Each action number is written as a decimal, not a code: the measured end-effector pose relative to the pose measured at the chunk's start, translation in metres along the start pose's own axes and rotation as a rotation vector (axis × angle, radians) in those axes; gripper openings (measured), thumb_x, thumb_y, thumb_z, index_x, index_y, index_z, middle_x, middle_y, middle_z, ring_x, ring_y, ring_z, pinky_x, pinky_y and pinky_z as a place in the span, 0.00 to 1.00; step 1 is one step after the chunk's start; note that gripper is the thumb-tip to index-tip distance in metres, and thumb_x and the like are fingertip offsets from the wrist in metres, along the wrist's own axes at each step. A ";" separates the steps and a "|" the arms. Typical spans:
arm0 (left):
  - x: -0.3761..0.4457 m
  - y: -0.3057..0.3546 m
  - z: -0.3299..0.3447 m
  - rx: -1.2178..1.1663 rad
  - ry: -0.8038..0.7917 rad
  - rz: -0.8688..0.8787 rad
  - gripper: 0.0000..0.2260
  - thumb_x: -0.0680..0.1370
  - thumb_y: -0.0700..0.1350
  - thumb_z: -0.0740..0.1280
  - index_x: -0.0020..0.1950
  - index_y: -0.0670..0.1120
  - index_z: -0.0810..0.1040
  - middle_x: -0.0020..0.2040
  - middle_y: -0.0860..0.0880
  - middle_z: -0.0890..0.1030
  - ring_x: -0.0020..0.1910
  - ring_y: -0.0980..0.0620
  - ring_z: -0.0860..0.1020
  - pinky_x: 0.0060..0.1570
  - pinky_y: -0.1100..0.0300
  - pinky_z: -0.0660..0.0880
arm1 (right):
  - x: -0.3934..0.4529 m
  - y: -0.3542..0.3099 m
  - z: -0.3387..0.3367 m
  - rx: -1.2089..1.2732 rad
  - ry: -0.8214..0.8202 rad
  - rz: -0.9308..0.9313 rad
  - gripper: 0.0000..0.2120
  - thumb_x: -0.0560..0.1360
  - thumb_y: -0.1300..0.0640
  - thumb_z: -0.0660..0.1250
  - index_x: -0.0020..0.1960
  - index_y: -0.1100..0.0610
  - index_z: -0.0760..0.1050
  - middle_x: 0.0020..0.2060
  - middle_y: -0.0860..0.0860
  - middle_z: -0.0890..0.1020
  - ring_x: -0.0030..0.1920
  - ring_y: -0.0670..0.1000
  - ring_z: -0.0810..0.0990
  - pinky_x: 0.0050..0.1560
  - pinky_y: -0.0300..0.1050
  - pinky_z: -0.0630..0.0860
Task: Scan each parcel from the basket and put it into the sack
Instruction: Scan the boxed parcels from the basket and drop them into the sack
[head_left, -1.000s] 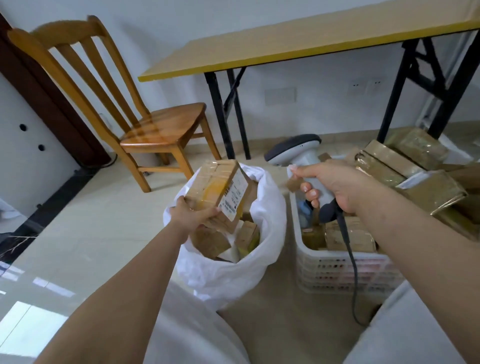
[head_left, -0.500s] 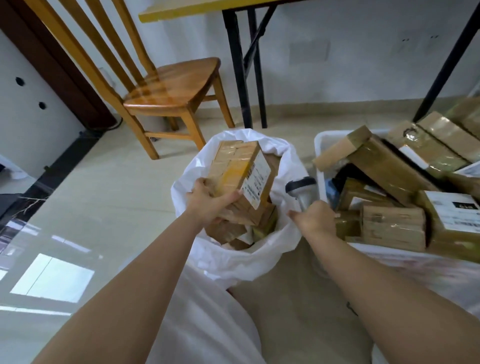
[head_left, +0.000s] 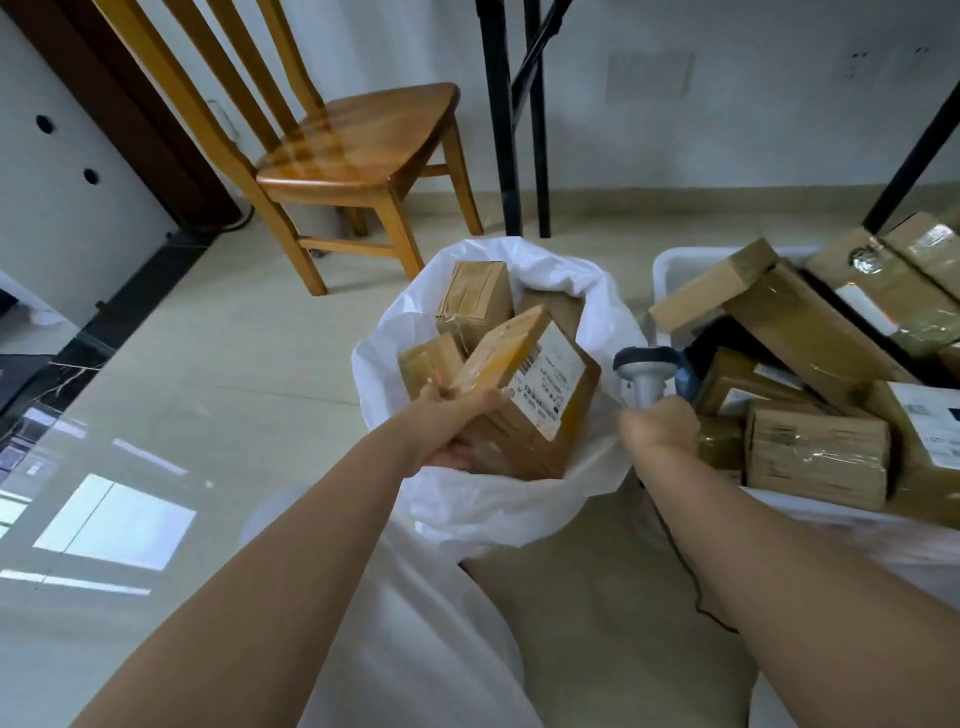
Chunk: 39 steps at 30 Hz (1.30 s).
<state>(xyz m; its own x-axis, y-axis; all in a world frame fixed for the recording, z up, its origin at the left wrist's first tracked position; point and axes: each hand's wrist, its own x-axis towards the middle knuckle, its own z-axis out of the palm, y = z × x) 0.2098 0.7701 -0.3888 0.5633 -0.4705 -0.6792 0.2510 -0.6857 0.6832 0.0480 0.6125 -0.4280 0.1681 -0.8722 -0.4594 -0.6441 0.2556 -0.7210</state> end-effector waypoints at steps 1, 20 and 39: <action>0.002 -0.003 0.000 0.104 0.060 0.025 0.57 0.55 0.68 0.78 0.77 0.52 0.57 0.64 0.45 0.76 0.54 0.44 0.82 0.49 0.49 0.82 | -0.002 0.001 -0.004 0.012 0.012 0.011 0.19 0.77 0.60 0.68 0.66 0.63 0.70 0.59 0.61 0.77 0.59 0.62 0.77 0.53 0.52 0.74; -0.011 0.025 -0.012 1.106 0.317 0.374 0.55 0.58 0.61 0.80 0.75 0.51 0.51 0.66 0.41 0.61 0.63 0.36 0.70 0.57 0.46 0.74 | 0.005 0.001 -0.030 0.139 0.061 0.068 0.22 0.76 0.62 0.69 0.68 0.60 0.68 0.60 0.59 0.77 0.58 0.60 0.78 0.58 0.54 0.77; 0.007 0.040 0.000 1.087 -0.016 0.353 0.53 0.65 0.62 0.77 0.80 0.59 0.48 0.71 0.46 0.61 0.70 0.43 0.65 0.68 0.49 0.67 | 0.013 0.002 -0.034 0.163 0.058 0.126 0.22 0.73 0.63 0.70 0.65 0.62 0.69 0.54 0.58 0.77 0.56 0.61 0.79 0.51 0.52 0.77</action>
<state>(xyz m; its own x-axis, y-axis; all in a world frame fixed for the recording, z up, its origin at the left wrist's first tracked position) 0.2238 0.7389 -0.3665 0.4554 -0.7342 -0.5035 -0.7375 -0.6279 0.2487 0.0238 0.5878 -0.4177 0.0478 -0.8505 -0.5238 -0.5275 0.4238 -0.7363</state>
